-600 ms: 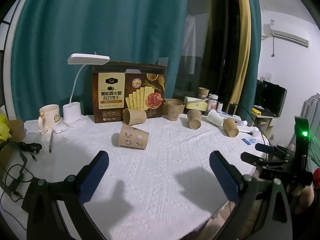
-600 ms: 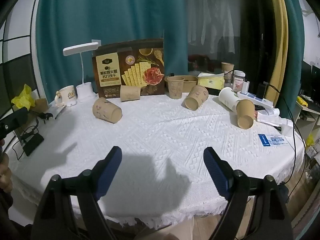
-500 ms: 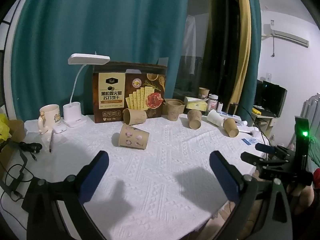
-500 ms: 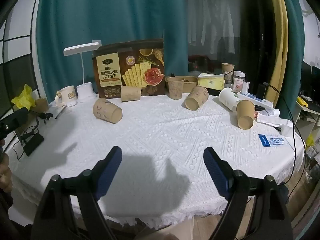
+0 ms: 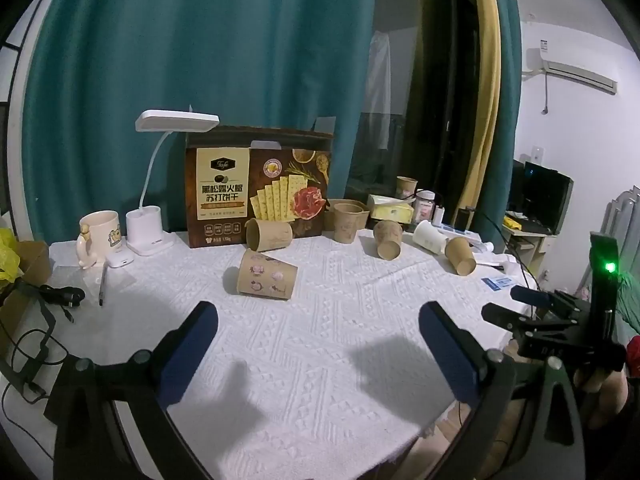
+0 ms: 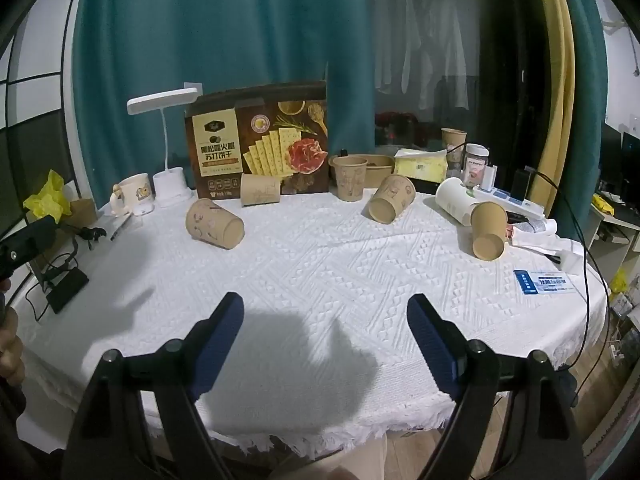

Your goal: Flip cup upright

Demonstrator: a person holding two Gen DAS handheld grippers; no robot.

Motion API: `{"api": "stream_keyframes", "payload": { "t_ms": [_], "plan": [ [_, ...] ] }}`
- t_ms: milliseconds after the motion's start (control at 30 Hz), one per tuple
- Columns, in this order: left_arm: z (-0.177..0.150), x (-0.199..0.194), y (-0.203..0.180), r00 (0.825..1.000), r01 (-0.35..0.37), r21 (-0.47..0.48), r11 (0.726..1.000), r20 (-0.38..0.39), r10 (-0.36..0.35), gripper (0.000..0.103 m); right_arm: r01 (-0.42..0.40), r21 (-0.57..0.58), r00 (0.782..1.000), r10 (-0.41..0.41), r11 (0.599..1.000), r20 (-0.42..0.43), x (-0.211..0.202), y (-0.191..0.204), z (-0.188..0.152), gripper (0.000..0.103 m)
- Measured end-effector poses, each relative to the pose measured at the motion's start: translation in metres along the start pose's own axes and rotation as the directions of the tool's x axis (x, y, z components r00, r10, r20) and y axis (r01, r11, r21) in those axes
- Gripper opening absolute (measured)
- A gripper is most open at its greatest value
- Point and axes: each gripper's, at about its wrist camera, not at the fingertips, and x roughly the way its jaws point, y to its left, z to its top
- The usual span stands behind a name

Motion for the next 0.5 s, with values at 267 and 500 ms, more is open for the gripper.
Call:
{"api": "stream_keyframes", "payload": {
  "t_ms": [267, 500],
  "plan": [
    [0.0000, -0.0002, -0.0001, 1.000, 0.000, 0.001, 1.000, 0.001, 0.000, 0.101, -0.003, 0.002, 1.000, 0.003, 1.000, 0.001, -0.0002, -0.0024, -0.0002, 0.082],
    [-0.0001, -0.0003, -0.0001, 1.000, 0.000, 0.001, 1.000, 0.002, 0.000, 0.101, -0.002, 0.003, 1.000, 0.002, 1.000, 0.002, -0.0028, -0.0020, 0.0007, 0.082]
  ]
}}
